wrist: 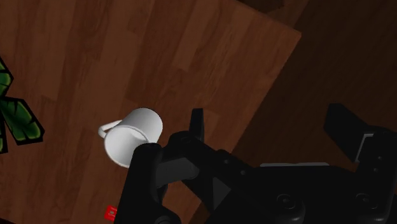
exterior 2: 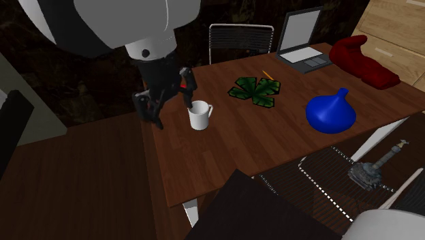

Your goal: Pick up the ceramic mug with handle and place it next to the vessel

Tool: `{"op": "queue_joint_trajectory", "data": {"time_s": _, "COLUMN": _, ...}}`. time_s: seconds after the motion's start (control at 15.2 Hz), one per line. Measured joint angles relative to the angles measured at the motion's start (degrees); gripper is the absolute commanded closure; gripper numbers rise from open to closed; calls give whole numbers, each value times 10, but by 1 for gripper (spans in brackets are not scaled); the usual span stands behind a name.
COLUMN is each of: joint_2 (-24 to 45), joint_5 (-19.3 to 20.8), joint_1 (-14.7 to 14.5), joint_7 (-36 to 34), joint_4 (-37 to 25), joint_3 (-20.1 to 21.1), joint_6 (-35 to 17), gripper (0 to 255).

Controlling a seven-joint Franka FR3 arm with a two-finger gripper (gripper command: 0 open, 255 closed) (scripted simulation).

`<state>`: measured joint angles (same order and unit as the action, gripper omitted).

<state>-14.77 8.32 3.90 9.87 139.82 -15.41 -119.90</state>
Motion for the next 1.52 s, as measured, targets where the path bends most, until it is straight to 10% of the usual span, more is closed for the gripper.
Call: {"op": "queue_joint_trajectory", "data": {"time_s": 1.52, "joint_2": 438, "joint_5": -141, "joint_1": 95, "joint_7": 179, "joint_4": -255, "joint_3": -23, "joint_6": -216, "gripper": 0}}
